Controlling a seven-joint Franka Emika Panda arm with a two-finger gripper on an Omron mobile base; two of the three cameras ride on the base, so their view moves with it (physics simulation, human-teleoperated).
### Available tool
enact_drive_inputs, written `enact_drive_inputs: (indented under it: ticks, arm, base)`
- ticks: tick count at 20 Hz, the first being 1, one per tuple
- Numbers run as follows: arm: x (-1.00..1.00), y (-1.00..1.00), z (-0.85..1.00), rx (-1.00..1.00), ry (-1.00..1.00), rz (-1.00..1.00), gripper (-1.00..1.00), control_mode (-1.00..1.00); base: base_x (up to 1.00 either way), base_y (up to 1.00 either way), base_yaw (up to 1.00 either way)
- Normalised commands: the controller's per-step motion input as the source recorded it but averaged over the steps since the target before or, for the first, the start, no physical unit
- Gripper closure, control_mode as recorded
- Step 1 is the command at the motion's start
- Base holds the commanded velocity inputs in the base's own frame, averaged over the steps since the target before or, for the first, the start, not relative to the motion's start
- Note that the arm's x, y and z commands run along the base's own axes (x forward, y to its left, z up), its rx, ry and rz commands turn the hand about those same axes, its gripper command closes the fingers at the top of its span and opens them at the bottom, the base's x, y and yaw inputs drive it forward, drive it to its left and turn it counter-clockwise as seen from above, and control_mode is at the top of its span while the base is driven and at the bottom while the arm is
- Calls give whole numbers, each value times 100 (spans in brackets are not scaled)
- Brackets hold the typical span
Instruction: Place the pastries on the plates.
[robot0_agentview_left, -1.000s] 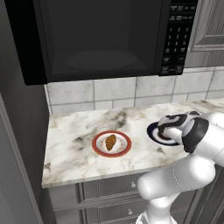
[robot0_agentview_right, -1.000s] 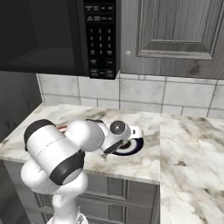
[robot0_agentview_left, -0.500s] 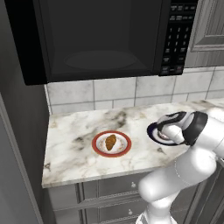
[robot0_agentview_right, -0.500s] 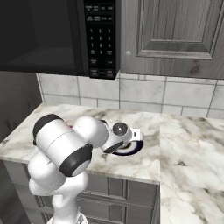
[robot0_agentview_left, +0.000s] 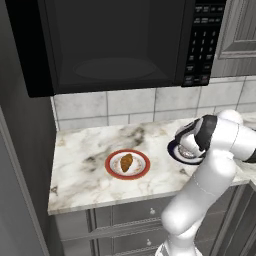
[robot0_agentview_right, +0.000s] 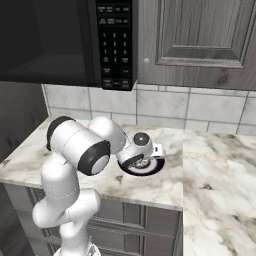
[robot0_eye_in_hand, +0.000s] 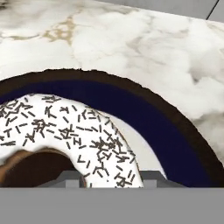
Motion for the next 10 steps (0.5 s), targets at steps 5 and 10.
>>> enact_drive_inputs:
  ticks: [5, 10]
  arm:
    - [42, 0, -38, 0, 1, 0, -100, -100]
    - [-8, -13, -43, 0, 10, 0, -100, -100]
  base:
    - [0, 0, 0]
    - [0, 0, 0]
